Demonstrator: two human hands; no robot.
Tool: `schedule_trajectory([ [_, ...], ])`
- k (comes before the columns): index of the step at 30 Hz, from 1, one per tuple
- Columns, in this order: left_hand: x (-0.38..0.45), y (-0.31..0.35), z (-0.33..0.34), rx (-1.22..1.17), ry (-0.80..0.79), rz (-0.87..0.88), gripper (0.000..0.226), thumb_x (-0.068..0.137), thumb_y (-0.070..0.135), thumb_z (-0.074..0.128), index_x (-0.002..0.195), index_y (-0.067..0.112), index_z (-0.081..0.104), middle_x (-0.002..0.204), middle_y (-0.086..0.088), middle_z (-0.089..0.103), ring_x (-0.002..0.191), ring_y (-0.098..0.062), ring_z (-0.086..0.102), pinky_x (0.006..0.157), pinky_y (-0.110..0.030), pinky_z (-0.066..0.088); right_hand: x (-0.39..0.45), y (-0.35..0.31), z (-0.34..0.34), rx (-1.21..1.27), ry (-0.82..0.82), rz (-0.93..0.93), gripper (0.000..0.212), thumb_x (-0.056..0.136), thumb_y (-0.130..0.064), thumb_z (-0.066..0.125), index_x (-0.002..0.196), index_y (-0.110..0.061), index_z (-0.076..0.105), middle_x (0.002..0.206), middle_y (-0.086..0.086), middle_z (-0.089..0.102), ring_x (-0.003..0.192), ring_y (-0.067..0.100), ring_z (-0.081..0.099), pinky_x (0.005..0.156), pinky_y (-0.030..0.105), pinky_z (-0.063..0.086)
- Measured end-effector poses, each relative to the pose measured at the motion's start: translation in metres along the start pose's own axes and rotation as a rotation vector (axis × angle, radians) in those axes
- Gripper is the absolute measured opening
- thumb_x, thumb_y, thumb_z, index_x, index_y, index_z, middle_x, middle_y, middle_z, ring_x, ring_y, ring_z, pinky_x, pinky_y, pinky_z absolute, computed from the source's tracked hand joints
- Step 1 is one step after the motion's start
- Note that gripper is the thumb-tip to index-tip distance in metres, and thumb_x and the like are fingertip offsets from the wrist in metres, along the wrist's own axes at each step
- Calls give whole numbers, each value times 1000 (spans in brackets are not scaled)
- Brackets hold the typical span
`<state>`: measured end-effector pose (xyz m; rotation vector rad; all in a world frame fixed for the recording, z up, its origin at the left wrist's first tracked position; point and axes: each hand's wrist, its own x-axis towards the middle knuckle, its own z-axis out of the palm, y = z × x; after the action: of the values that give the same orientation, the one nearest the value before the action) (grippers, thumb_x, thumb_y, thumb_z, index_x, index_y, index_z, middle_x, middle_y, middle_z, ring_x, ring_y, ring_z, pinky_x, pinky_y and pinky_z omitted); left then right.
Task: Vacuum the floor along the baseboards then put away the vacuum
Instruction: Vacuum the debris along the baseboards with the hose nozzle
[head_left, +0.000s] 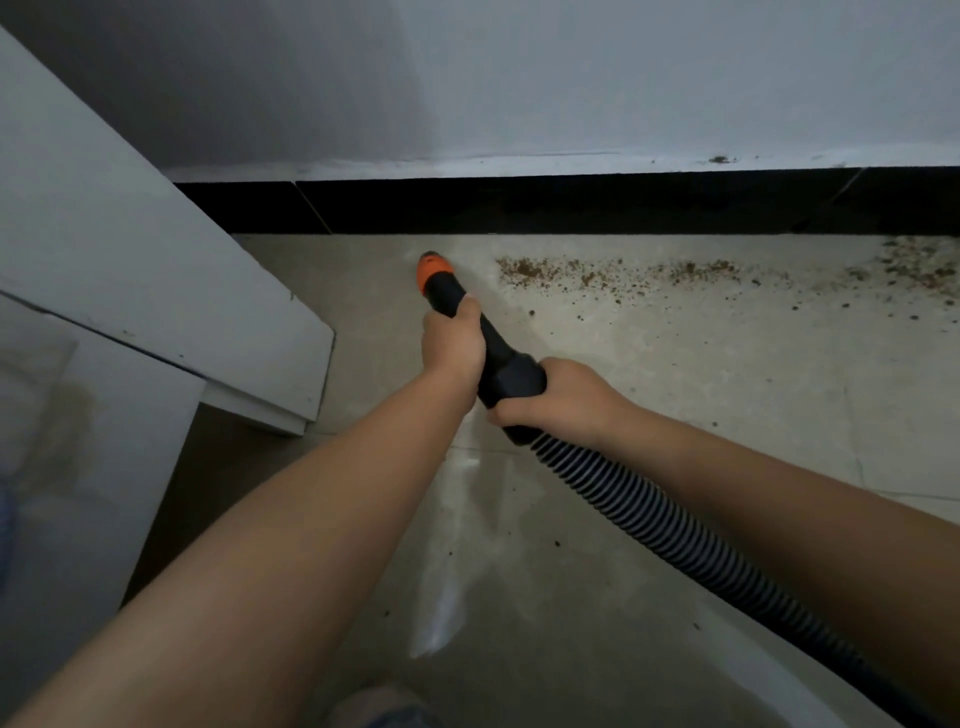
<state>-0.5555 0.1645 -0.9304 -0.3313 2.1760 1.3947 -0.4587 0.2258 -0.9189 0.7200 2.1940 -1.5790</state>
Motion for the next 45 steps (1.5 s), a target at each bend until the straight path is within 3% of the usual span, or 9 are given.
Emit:
schedule_trajectory([
  [3,8,-6,-16,4,73,-4,46,96,35,41,131,6,39,119,-15,55,104,-32,56,90,-41,48,8,-8,11,-21,-48,-25,22,76,-29,72,75,-19,52,76,-2,56,65,9,54,56,20,44],
  [7,15,-12,-35,-12,104,-5,45,96,36,41,129,6,40,117,-16,54,104,-33,55,88,-42,48,11,-18,28,-40,-60,-47,25,75,-30,71,71,-19,49,70,-4,52,61,7,52,49,18,41],
  [13,-18,-27,-29,-52,-25,-28,40,98,35,39,123,4,42,106,-14,54,93,-28,54,83,-39,48,-32,-5,26,-68,-22,-22,28,73,-32,73,74,-20,48,72,-4,55,60,6,52,50,18,42],
  [17,-43,-44,-14,-52,-47,-31,37,98,33,39,121,4,42,88,-5,51,88,-24,52,79,-34,45,-60,15,18,-87,-31,22,31,71,-31,74,76,-23,45,75,-7,56,63,3,55,52,17,44],
  [29,-36,-23,20,-3,-163,30,31,98,32,39,116,7,39,81,-2,46,70,-14,49,73,-34,43,-50,29,-4,-37,86,62,32,73,-32,73,79,-23,43,75,-8,55,62,2,53,47,13,41],
  [32,-32,-16,27,-13,-185,46,26,98,32,40,109,9,37,81,-2,46,70,-13,49,70,-33,42,-45,28,-9,-29,109,76,32,73,-32,73,78,-23,43,76,-7,53,63,3,52,50,17,41],
  [39,-18,-5,35,-10,-179,61,36,98,33,40,120,5,39,82,-3,47,77,-19,50,75,-35,43,-28,25,-17,6,120,76,35,74,-33,72,95,-13,52,80,-3,55,66,7,53,51,19,41],
  [45,-9,4,42,-21,-208,72,40,97,34,42,124,3,39,86,-5,48,86,-24,51,77,-36,45,-22,21,-22,53,153,80,30,76,-31,71,88,-16,49,77,-3,53,64,7,52,50,17,40],
])
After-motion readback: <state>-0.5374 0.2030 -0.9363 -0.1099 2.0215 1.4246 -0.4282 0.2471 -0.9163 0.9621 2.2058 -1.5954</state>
